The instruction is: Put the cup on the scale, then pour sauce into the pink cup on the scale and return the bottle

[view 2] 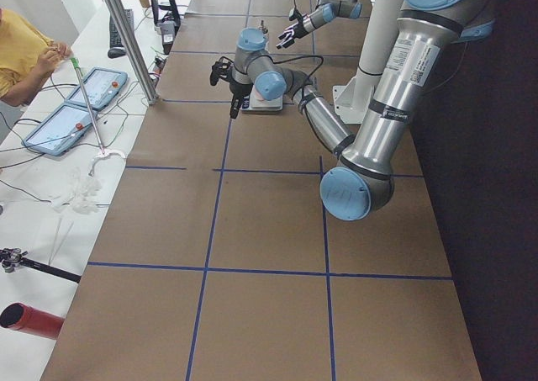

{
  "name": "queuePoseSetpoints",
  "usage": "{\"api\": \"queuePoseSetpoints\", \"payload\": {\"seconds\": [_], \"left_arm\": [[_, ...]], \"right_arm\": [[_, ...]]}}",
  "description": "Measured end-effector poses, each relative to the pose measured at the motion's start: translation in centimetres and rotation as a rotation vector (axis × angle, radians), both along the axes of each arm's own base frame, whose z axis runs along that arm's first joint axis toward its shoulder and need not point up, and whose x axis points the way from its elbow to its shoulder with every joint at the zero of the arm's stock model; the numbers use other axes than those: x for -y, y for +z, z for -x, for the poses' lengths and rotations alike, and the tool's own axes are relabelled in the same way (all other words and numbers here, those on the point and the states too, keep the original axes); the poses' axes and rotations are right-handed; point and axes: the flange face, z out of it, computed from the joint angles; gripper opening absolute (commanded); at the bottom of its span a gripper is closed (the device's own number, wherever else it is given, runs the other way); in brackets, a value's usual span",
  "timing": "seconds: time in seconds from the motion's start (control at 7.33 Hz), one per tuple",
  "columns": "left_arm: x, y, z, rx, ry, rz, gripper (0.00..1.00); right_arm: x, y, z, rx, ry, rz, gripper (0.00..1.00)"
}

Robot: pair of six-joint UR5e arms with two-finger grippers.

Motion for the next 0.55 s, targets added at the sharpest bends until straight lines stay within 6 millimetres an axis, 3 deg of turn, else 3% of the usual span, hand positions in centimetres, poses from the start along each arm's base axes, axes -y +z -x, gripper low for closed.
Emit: {"api": "queuePoseSetpoints", "payload": {"seconds": [0.27,0.55], "left_arm": [[0.0,0.2,0.0,0.003,0.001,0.002,0.54],[-0.1,1.3,0.0,0.017,0.011,0.005,0.54]], "right_arm": [[-1.2,2.5,-5.2,0.003,-0.114,0.042,1.00],[0.7,4.7,-9.4,-0.049,-0.209,0.070,1.00]]}}
